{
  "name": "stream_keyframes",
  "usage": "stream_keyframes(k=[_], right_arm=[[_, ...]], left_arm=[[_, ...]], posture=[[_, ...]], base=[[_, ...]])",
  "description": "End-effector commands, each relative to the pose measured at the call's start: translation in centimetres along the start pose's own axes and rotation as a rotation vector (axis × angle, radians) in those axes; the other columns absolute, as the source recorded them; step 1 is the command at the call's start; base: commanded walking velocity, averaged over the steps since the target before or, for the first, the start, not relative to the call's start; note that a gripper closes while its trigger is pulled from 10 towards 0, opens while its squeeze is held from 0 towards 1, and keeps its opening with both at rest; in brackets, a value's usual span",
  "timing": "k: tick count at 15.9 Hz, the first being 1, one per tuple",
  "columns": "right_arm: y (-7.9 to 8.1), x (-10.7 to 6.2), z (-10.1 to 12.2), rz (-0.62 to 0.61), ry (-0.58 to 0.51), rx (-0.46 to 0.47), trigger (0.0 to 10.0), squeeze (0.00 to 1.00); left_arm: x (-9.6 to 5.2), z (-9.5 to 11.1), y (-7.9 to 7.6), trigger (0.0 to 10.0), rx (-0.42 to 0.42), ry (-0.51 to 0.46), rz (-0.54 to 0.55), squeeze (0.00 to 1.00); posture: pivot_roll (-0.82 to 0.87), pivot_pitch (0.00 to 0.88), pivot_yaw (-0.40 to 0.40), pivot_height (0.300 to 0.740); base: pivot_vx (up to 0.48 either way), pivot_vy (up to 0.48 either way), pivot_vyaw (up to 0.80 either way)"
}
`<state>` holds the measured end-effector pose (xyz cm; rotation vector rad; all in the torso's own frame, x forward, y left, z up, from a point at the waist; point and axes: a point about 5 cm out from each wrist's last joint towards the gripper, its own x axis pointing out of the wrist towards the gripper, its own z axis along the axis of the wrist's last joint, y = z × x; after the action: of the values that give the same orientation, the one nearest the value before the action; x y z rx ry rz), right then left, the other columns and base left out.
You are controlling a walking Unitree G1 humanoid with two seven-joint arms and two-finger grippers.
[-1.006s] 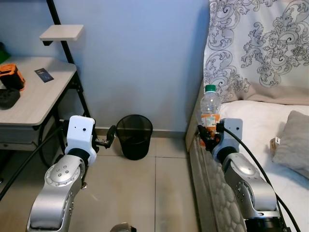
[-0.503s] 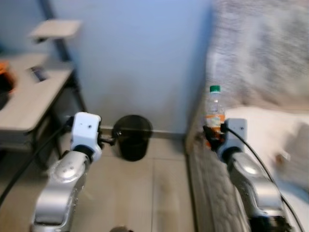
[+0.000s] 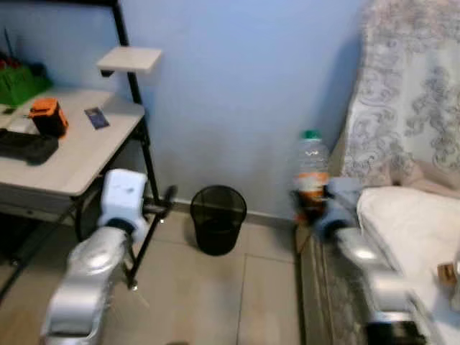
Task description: Clean up the room
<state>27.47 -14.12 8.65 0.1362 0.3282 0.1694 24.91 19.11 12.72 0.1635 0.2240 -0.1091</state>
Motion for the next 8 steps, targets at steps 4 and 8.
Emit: stream_keyframes(k=[4, 8], right_arm=[[-1.39, -0.29, 0.72, -0.058, -0.035, -0.034, 10.0, 0.0], [-1.29, -0.12, 1.0, -0.068, -0.047, -0.017, 10.0, 0.0]], left_arm=[[0.02, 0.44, -0.6, 10.0, -0.011, -0.013, -0.023, 0.0], [0.04, 0.51, -0.53, 10.0, -0.006, -0.015, -0.021, 0.0]], posture=[[0.04, 0.0, -0.03, 0.74], [0.04, 0.0, -0.03, 0.74]], base=[[0.362, 0.0, 0.0], [0.375, 0.0, 0.0]])
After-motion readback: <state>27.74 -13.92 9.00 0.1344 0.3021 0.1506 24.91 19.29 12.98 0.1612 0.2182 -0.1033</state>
